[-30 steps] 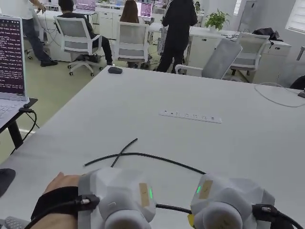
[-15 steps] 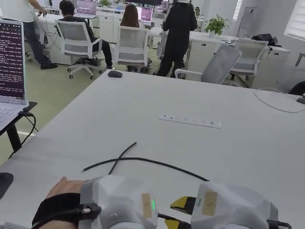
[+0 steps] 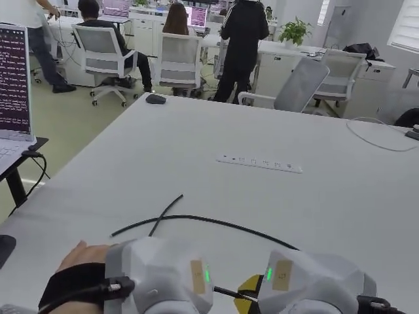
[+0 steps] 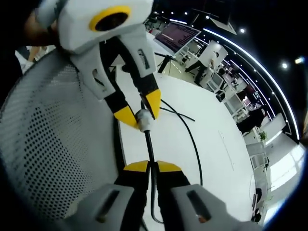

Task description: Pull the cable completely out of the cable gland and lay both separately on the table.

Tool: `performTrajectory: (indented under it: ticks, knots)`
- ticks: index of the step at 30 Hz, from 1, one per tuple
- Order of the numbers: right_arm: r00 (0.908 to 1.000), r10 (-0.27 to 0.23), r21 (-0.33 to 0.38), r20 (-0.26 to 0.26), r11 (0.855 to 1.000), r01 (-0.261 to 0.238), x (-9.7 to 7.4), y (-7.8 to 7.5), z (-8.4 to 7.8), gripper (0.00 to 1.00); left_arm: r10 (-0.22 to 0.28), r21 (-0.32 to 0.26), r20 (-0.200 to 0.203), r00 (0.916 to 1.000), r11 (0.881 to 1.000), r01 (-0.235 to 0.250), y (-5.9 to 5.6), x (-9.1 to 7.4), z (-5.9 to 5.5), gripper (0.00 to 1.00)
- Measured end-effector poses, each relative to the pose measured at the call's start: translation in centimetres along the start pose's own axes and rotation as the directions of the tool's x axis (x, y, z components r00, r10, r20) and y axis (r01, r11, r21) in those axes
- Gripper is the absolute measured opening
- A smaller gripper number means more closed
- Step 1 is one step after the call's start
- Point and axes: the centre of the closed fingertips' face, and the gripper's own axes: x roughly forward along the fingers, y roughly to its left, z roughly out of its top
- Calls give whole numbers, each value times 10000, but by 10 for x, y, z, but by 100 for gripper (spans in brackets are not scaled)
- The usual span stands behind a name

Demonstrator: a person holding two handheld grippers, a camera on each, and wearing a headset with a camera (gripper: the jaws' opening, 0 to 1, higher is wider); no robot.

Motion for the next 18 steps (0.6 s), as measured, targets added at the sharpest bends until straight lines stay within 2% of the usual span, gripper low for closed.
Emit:
performTrajectory:
  ticks: [2, 6, 7, 8, 9, 10, 13, 16, 18]
  knots:
    - [9999, 84, 468, -112, 9989, -78, 2, 0, -4, 3, -32, -1, -86, 10000, 10000, 32, -1, 0, -2, 17]
    - [9991, -19, 463, -416, 9989, 39, 2, -4, -10, 4, 26, 26, -107, 9999, 10000, -26, 0, 0, -2, 17]
    - [9980, -206, 359, -596, 9991, 227, 0, -7, -12, 5, 38, 17, -125, 9999, 10000, -38, 0, 0, -3, 17]
    - [9984, -348, 210, -454, 9991, 358, 0, -10, -10, 9, 64, 31, -168, 9998, 10000, -63, 1, 0, -3, 17]
    - [9992, -359, 305, -190, 9989, 365, 1, -10, -5, 18, 63, 24, -185, 9998, 10000, -63, 1, 0, -4, 17]
    - [9996, -267, 406, -37, 9988, 268, 0, -8, -2, 21, 16, 34, -158, 9999, 10000, -16, 0, 0, -3, 17]
    - [9994, 20, 187, 331, 9998, -26, 0, -2, 6, 19, -27, 149, -173, 9998, 9999, 30, -2, 1, -2, 17]
    - [9939, 428, -7, 1020, 9991, -429, -1, 6, 20, 19, -127, 205, -167, 9998, 9997, 131, -4, 1, -2, 17]
    - [9906, 519, -85, 1263, 9986, -513, -2, 9, 26, 17, -257, 368, -220, 9994, 9990, 265, -7, 2, -2, 17]
